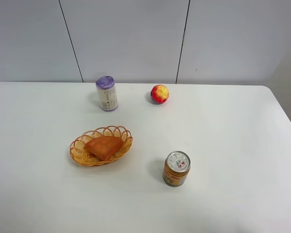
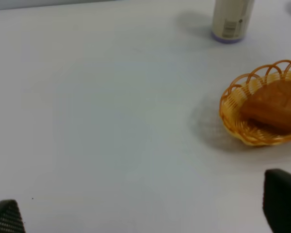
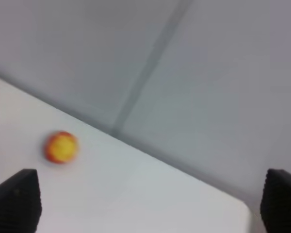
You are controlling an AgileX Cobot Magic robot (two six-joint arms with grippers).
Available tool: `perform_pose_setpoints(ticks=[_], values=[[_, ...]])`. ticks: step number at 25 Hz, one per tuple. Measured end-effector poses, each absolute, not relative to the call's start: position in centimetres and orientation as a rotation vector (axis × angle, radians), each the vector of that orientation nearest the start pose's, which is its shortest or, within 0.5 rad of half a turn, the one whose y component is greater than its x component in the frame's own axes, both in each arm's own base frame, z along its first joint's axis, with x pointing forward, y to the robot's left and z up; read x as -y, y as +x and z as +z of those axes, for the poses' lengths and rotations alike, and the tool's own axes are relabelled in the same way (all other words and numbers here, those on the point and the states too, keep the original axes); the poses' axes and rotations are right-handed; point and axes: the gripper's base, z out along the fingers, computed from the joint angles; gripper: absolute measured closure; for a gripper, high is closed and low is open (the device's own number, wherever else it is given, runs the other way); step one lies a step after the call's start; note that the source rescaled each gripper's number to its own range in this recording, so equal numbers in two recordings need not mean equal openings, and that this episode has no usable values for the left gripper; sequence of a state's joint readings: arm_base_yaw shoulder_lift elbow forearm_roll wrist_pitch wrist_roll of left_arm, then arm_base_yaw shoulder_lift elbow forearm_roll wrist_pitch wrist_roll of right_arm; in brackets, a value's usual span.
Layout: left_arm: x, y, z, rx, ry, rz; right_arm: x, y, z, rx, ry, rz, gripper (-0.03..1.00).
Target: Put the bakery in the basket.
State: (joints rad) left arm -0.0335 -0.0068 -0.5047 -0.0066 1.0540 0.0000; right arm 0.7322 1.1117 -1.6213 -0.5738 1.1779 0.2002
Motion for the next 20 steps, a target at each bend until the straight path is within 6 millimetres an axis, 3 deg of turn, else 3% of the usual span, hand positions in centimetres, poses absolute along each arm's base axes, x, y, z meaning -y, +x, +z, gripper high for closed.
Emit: perform_pose_setpoints(ticks=[5, 9, 11, 14, 17, 20], values=[[0.0, -0.6, 27.9, -2.026, 0.034, -0.029, -2.1, 12.6, 46.5, -2.106, -0.192, -0.184, 0.29], [0.0, -0.6, 27.9, -2.026, 0.034, -0.029, 1.2, 7.3, 41.8, -2.142, 0.026, -0.153, 0.29], [0.0, -0.6, 27.9, -2.026, 0.034, -0.029, 1.8, 4.2, 39.7, -2.104, 0.107, -0.099, 0.29], [0.0, -0.6, 27.9, -2.026, 0.034, -0.029, 1.4, 1.1, 36.6, -2.076, 0.153, 0.019, 0.29], [0.0, -0.6, 27.9, -2.026, 0.034, -0.029, 0.7, 0.0, 33.5, -2.096, 0.072, 0.057, 0.29], [0.0, -0.6, 27.9, -2.026, 0.034, -0.029, 0.2, 0.4, 30.4, -2.165, 0.004, 0.075, 0.29]])
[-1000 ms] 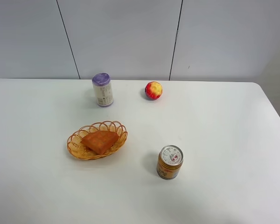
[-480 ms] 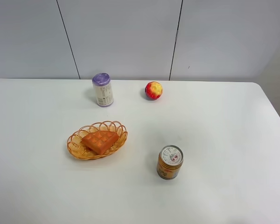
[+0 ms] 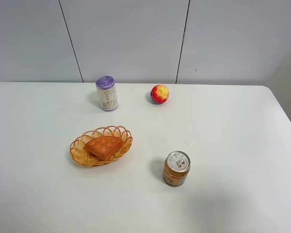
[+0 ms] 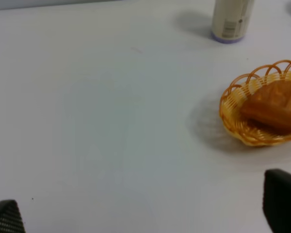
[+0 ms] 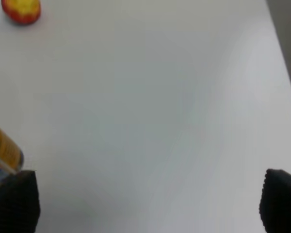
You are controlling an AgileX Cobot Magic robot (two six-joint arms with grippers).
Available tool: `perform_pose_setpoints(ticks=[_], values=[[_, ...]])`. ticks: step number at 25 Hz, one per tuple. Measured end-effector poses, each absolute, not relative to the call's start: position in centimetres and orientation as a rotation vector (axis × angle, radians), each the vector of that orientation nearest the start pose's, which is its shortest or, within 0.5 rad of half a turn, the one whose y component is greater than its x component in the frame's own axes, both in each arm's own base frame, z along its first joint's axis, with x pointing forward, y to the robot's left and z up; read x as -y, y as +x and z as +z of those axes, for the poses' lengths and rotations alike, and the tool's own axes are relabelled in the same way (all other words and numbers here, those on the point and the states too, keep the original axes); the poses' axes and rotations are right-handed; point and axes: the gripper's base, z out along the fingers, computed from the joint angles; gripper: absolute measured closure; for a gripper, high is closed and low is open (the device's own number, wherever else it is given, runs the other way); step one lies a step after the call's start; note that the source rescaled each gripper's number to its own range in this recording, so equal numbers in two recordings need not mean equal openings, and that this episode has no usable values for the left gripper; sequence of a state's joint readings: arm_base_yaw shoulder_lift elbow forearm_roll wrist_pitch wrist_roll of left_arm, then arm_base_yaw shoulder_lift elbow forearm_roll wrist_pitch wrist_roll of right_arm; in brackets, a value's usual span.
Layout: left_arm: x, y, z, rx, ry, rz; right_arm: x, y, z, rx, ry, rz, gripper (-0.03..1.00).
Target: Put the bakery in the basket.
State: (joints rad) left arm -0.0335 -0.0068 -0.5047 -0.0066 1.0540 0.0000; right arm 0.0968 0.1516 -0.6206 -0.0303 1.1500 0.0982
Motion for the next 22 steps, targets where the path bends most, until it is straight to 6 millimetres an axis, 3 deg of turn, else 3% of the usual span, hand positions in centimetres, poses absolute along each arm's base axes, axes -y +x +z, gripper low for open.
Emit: perform_pose_setpoints(ticks=[2, 6, 13, 22], values=[[0.0, -0.6, 27.9, -2.026, 0.034, -0.029, 0.1, 0.9, 28.7, -2.206, -0.014, 0.059, 0.29], [0.0, -0.6, 27.9, -2.026, 0.034, -0.029, -0.1, 1.6, 27.3, -2.206, 0.009, 0.042, 0.29], [0.0, -0.6, 27.9, -2.026, 0.034, -0.029, -0.2, -0.3, 27.2, -2.065, 0.039, 0.043, 0.29], [0.0, -0.6, 27.9, -2.026, 0.034, -0.029, -0.2, -0.3, 27.1, -2.062, 0.038, 0.043, 0.29]])
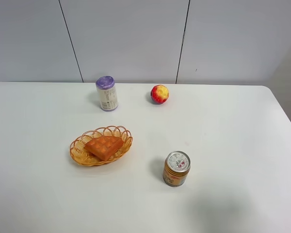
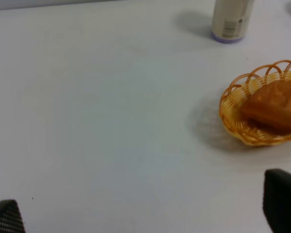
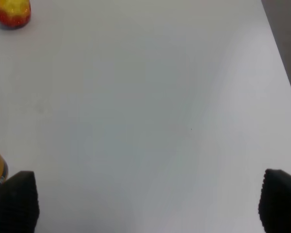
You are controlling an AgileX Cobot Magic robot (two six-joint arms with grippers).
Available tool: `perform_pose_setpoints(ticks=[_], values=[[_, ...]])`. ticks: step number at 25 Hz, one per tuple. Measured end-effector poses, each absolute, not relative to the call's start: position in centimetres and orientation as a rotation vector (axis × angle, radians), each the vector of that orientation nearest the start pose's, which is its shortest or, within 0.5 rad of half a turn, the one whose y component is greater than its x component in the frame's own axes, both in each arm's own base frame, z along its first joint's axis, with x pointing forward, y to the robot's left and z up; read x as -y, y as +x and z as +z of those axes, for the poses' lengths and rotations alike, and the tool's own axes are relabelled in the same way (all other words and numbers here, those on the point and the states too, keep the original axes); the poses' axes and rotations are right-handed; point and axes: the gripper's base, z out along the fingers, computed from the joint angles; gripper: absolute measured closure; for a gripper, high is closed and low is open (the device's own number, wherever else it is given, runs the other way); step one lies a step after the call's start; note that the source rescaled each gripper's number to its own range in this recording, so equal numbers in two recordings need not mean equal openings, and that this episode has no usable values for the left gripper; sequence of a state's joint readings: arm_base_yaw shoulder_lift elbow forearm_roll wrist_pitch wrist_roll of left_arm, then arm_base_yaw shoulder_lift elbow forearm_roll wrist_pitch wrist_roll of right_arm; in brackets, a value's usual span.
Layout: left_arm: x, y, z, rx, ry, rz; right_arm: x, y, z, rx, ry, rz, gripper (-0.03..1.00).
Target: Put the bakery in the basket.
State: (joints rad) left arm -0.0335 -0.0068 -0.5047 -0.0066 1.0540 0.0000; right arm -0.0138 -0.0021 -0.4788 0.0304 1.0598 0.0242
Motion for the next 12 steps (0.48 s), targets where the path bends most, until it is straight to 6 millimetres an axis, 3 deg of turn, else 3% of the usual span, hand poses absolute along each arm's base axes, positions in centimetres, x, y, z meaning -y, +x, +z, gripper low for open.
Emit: perform_pose_setpoints(ticks=[12], values=[[0.03, -0.62, 27.91, -2.026, 0.034, -0.029, -0.25, -0.28, 27.15, -2.062, 0.038, 0.043, 0.29]])
